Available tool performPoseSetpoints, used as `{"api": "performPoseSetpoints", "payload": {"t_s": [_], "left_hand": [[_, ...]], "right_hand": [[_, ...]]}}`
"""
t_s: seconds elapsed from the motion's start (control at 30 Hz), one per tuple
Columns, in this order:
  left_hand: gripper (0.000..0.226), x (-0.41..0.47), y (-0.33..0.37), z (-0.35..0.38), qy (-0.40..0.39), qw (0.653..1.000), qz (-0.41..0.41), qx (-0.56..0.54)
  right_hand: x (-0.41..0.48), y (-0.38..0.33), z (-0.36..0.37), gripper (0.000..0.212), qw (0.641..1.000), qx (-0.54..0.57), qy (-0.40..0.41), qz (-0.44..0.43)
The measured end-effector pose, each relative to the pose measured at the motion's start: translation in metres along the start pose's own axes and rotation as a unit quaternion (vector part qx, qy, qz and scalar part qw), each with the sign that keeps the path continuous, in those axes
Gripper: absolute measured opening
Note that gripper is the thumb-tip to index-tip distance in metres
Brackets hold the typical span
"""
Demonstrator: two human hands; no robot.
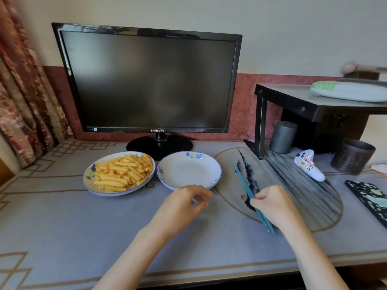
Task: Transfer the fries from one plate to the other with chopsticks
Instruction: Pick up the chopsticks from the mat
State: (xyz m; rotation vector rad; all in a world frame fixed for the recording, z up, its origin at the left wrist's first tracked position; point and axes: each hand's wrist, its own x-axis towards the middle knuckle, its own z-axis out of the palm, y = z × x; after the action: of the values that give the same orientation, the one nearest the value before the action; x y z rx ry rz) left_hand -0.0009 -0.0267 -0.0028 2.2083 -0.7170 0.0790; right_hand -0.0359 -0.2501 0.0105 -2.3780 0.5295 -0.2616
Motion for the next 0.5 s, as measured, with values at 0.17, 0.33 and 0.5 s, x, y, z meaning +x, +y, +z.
{"api": "performPoseSetpoints", "payload": {"t_s": [0.17,0.33,0.5], "left_hand": [[0.036,0.006,0.014,-0.014,0.099,0.981,0.153,0.069],[0.045,0.016,0.010,-0.043,0.072,0.928,0.251,0.267],[0.030,0.007,0.003,-0.066,0.009,0.969,0.139,0.206]], "right_hand": [[-0.010,-0.029,-0.012,0.013,0.985,0.139,-0.041,-0.096],[-0.014,-0.051,-0.007,0.008,0.963,0.111,-0.155,-0.190],[-0.011,-0.065,-0.002,0.007,0.943,0.082,-0.210,-0.245]]}}
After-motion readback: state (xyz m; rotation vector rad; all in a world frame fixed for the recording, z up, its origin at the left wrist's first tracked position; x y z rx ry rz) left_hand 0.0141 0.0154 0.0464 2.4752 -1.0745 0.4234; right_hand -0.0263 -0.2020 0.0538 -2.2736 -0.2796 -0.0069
